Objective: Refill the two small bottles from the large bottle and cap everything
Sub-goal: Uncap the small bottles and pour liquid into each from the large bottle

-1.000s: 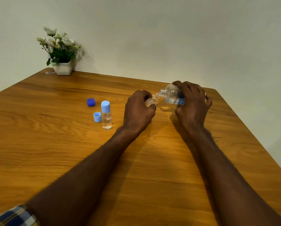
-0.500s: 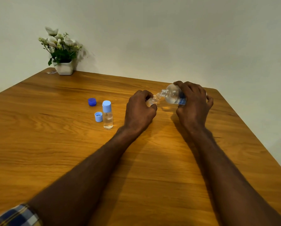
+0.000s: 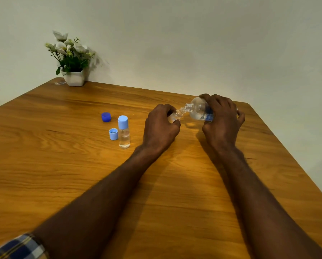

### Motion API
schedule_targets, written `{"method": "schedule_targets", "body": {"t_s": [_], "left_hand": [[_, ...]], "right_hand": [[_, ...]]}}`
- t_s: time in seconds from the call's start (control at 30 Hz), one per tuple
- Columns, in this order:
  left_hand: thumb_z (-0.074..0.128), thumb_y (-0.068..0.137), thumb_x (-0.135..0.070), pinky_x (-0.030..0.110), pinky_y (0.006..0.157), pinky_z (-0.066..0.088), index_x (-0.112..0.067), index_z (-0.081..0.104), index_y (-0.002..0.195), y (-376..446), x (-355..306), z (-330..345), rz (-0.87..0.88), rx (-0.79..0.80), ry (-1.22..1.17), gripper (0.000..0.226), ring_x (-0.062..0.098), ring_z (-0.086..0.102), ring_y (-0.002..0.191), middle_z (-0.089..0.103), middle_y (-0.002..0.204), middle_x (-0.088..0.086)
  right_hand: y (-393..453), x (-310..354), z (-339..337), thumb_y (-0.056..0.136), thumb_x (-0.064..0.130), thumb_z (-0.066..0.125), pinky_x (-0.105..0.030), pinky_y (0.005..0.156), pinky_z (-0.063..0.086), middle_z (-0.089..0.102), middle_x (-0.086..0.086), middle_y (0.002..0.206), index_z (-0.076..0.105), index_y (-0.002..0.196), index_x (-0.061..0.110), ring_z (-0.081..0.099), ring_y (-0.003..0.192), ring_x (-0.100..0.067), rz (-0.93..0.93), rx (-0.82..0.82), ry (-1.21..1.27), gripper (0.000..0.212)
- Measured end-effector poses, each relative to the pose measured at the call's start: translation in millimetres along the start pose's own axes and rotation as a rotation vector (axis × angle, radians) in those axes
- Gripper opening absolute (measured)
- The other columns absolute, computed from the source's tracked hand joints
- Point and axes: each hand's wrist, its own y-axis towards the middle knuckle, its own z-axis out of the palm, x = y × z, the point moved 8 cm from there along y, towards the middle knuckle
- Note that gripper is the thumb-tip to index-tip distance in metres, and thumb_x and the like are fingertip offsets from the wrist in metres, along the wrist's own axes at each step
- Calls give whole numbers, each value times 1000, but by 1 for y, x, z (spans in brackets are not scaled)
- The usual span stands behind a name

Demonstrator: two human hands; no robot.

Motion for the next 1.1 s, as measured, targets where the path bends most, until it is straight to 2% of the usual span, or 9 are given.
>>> {"method": "schedule_targets", "body": {"t_s": [0.57,1.1], "left_hand": [[79,86,-16,32,89,57,-14,72,119,0,-1,1,0,3,12,33,10,62,101,71,113,-1],[80,86,-18,35,89,59,-15,73,118,1,0,1,-4,2,9,34,12,64,101,72,113,-1]], "right_hand": [[0,-1,1,72,3,80,-57,113,27,54,7,144,52,143,41,42,140,-22,-1,-1,-6,85],[0,2,-1,71,4,80,-56,113,26,54,8,145,53,143,41,41,141,-22,-1,0,-11,85]]}}
